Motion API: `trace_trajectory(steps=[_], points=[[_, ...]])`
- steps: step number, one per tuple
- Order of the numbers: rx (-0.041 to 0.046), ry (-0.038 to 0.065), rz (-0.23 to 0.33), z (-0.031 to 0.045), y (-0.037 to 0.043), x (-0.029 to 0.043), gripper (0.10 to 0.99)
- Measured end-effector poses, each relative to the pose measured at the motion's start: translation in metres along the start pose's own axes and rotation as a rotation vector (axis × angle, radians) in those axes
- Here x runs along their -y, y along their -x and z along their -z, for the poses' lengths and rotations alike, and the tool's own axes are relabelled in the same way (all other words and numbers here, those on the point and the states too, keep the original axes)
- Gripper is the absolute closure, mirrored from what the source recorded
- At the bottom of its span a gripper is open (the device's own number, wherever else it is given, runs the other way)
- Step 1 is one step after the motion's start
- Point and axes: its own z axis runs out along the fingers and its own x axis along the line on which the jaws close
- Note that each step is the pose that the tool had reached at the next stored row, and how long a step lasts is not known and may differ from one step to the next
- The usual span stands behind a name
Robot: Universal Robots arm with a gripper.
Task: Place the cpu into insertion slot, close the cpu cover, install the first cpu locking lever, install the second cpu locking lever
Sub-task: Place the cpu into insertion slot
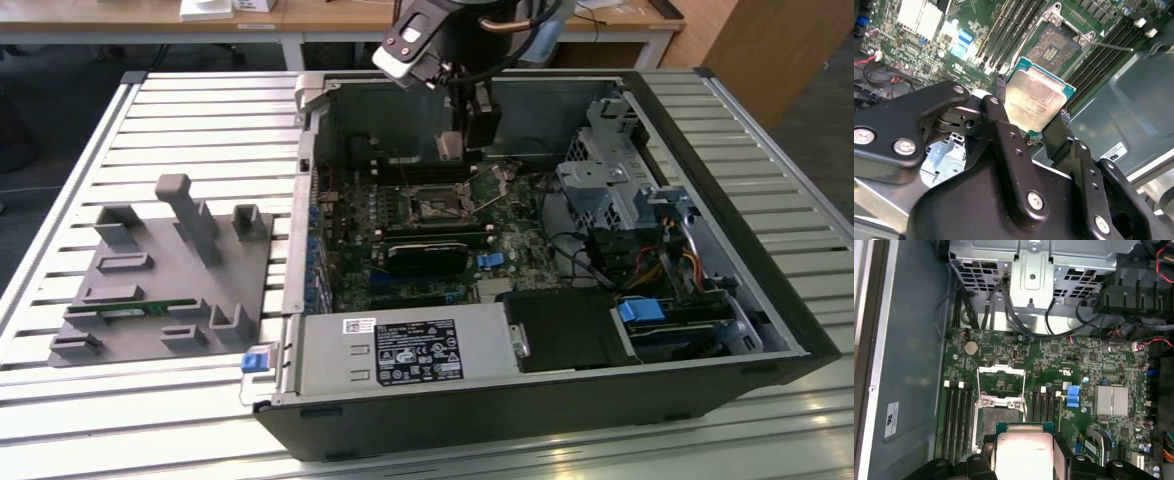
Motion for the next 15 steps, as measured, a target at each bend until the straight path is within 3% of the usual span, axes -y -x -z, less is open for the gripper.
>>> trace_trajectory(steps=[15], points=[[0.0005, -0.001, -0.006, -0.0038, 0.0, 0.0004, 0.545]])
